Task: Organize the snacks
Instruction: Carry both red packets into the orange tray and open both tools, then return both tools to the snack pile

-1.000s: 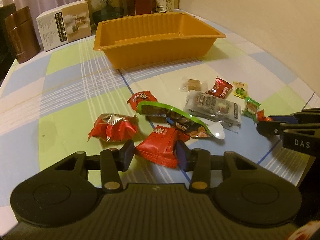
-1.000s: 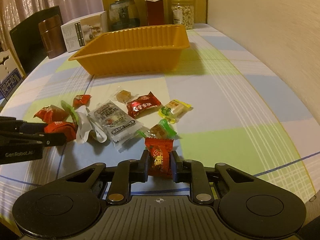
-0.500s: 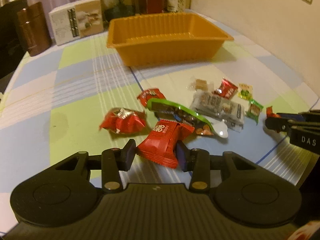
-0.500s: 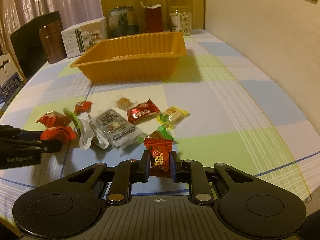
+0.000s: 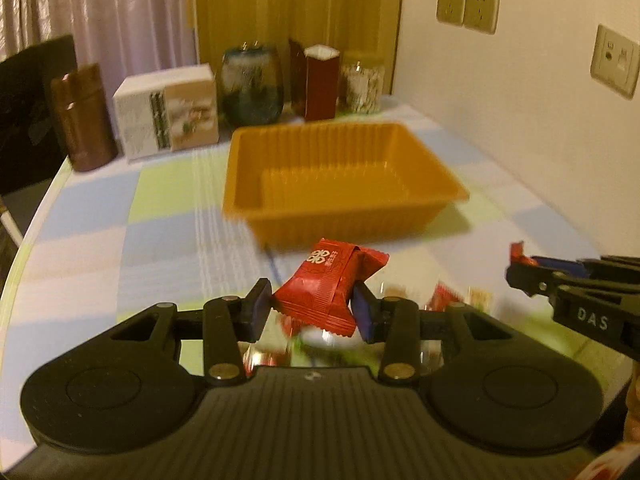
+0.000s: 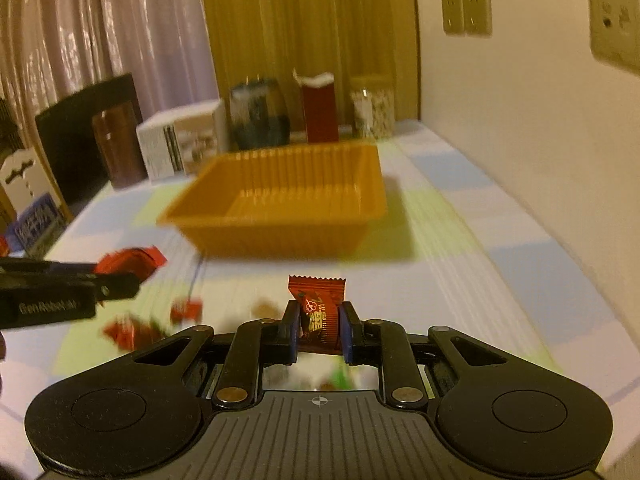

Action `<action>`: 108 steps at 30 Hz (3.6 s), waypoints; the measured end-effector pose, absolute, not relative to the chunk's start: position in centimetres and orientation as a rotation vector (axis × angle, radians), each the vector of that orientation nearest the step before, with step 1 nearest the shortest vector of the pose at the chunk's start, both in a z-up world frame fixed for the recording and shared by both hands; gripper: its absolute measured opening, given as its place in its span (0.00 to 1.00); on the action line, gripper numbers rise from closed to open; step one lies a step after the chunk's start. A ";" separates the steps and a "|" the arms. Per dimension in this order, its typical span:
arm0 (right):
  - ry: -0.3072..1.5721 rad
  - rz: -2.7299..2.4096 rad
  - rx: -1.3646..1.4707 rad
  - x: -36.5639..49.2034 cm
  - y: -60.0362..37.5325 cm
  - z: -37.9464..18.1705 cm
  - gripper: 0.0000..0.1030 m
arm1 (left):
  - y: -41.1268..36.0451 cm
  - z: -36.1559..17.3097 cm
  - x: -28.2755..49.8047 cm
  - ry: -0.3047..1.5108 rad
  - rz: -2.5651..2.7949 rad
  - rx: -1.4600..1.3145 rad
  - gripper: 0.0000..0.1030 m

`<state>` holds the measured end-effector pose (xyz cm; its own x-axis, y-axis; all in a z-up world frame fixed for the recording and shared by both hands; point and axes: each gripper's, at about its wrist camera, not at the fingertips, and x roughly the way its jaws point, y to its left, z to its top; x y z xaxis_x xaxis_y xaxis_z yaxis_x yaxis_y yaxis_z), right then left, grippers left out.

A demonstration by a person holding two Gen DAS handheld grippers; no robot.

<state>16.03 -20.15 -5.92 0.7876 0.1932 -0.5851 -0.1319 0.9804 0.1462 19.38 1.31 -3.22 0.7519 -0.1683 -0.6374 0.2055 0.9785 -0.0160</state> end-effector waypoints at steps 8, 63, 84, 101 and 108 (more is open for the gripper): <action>0.557 0.174 0.122 23.0 -20.9 -4.5 0.20 | 0.3 -2.9 25.8 0.651 -0.222 0.056 0.38; 0.494 0.112 0.276 20.6 -24.3 -5.0 0.47 | 1.4 -4.4 20.6 0.596 -0.181 -0.043 0.63; 0.679 0.162 0.196 12.9 -23.9 -9.8 0.47 | 1.6 -7.9 12.4 0.693 -0.134 -0.075 0.63; 0.761 0.202 0.044 15.3 -20.2 -13.1 0.47 | 1.4 -9.4 13.4 0.728 -0.139 -0.086 0.63; 0.735 0.213 -0.074 15.6 -19.6 -13.7 0.47 | 1.5 -9.6 13.6 0.732 -0.150 -0.096 0.63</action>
